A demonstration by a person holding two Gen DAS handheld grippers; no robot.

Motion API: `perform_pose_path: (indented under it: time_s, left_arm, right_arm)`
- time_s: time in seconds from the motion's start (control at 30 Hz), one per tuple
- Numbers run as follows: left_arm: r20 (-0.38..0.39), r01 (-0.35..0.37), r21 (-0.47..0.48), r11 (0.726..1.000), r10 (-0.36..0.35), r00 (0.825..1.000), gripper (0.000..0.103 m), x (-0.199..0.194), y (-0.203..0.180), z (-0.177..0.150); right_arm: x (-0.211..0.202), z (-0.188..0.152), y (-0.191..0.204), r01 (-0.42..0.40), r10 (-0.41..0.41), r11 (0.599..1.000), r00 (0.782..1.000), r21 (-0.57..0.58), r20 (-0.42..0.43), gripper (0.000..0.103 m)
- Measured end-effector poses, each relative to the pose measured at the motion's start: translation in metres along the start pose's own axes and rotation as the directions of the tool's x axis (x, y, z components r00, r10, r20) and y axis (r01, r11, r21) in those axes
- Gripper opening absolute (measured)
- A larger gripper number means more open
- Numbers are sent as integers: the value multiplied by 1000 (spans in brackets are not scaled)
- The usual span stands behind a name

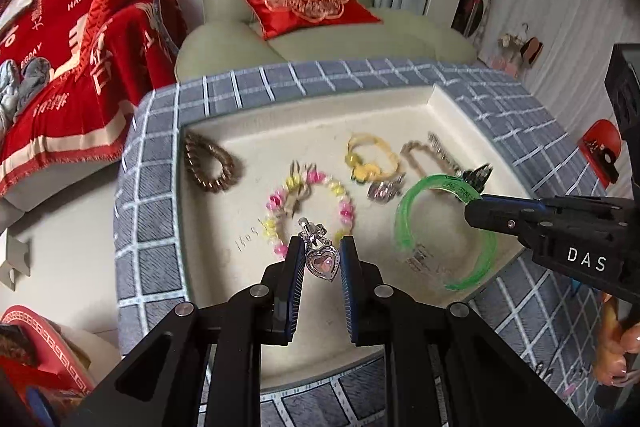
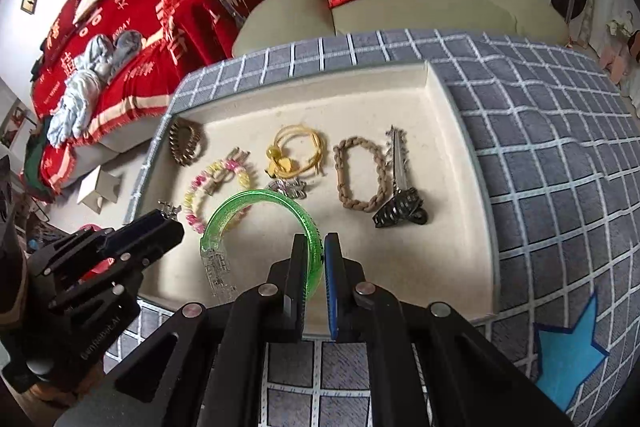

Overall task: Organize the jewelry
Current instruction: 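Carry the heart pendant and green bangle over the tray with both tools, then lower both tools and open them to release the pendant and bangle in the tray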

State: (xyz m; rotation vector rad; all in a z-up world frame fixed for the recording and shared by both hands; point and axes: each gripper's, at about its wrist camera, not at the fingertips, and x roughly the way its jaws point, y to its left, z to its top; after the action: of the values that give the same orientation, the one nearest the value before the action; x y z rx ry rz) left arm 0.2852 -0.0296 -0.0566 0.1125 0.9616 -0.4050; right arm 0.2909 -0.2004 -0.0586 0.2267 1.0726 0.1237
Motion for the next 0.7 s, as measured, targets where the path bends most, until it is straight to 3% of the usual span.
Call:
perform_pose_path:
  time_s: [0.4, 0.7]
  left_arm:
    - [-29, -27, -7, 1000, 26, 999, 34, 21, 1, -8]
    - [-10, -81, 32, 996, 81, 997, 34, 23, -6, -9]
  right_arm:
    - [26, 0, -9, 14, -13, 1000, 999, 17, -37, 9]
    - [32, -2, -16, 41, -40, 999, 998, 21, -41, 9]
